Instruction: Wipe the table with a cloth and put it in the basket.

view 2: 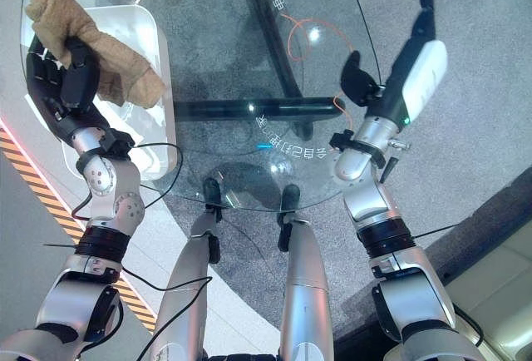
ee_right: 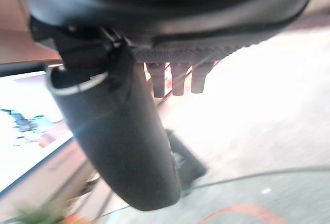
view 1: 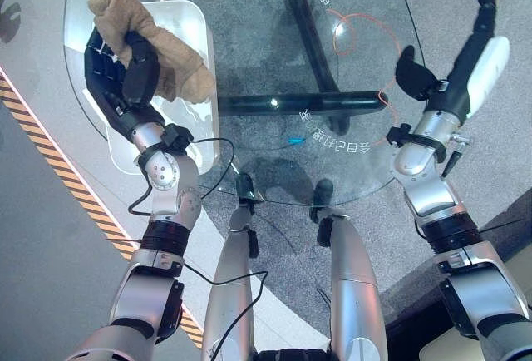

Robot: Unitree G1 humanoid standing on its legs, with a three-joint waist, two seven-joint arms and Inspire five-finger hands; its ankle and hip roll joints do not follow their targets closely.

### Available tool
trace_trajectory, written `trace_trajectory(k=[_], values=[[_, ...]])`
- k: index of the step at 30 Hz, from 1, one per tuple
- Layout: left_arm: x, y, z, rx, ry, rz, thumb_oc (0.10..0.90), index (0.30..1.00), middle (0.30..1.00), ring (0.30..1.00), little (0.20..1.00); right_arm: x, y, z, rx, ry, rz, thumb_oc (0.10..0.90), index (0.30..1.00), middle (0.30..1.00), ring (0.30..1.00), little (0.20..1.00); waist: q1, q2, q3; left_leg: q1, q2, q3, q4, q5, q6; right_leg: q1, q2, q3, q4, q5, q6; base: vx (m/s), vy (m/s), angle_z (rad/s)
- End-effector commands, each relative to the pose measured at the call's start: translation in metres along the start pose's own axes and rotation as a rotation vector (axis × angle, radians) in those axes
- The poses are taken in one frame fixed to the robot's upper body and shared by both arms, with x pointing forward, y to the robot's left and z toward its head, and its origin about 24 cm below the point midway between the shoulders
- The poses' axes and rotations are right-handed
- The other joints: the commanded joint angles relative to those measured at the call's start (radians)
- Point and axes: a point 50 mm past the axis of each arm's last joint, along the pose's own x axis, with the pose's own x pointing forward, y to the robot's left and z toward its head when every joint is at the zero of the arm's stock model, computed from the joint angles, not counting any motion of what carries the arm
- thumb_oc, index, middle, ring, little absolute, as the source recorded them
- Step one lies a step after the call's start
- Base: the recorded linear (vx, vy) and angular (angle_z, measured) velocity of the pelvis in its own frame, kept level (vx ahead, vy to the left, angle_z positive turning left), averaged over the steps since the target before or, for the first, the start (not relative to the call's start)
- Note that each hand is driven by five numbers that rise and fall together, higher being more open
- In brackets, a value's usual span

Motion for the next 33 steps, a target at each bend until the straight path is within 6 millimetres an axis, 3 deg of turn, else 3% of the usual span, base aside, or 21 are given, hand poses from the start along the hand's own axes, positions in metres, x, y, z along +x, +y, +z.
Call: trace_trajectory(k=[1,10,20,27,33], values=[[0.031,-0.023,0.073,-0.138,-0.382,-0.058,0.1,0.3,0.3,0.3,0.2,0.027,-0.03,0.009,0.063,-0.07,-0.211,0.8,0.9,0.9,0.9,0.9,0.01,-0.003,-0.029,0.003,-0.022,0.033,0.136,-0.176,0.024,0.041,0.044,0.044,-0.125,0.053,0.062,0.0,0.0,0.0],[0.049,-0.012,0.08,-0.01,-0.416,0.018,0.1,0.3,0.3,0.3,0.2,0.032,-0.048,-0.037,-0.087,0.077,-0.295,0.8,0.9,0.9,0.9,0.9,0.008,-0.004,-0.029,-0.011,-0.014,0.032,0.14,-0.177,0.022,0.031,0.051,0.045,-0.125,0.05,0.057,0.0,0.001,-0.02],[0.072,-0.013,0.084,0.174,-0.386,0.067,0.1,0.3,0.3,0.3,0.2,0.017,-0.064,-0.098,-0.218,0.315,-0.272,0.8,0.9,0.9,0.9,0.9,0.008,-0.004,-0.029,-0.026,-0.005,0.033,0.146,-0.177,0.025,0.023,0.059,0.044,-0.128,0.049,0.049,0.0,0.0,0.0],[0.083,-0.011,0.08,0.247,-0.311,0.091,0.1,0.3,0.3,0.3,0.2,0.008,-0.068,-0.116,-0.269,0.395,-0.231,0.8,0.9,0.9,0.9,0.9,0.006,-0.001,-0.029,-0.031,-0.001,0.034,0.154,-0.177,0.026,0.018,0.059,0.045,-0.126,0.052,0.049,0.0,-0.001,-0.02],[0.091,-0.011,0.067,0.409,-0.214,0.071,0.1,0.3,0.3,0.3,0.2,-0.005,-0.073,-0.136,-0.335,0.498,-0.181,0.8,0.9,0.9,0.9,0.9,0.001,0.004,-0.029,-0.028,0.002,0.04,0.154,-0.176,0.03,0.018,0.06,0.047,-0.13,0.057,0.048,0.0,0.0,0.0]])
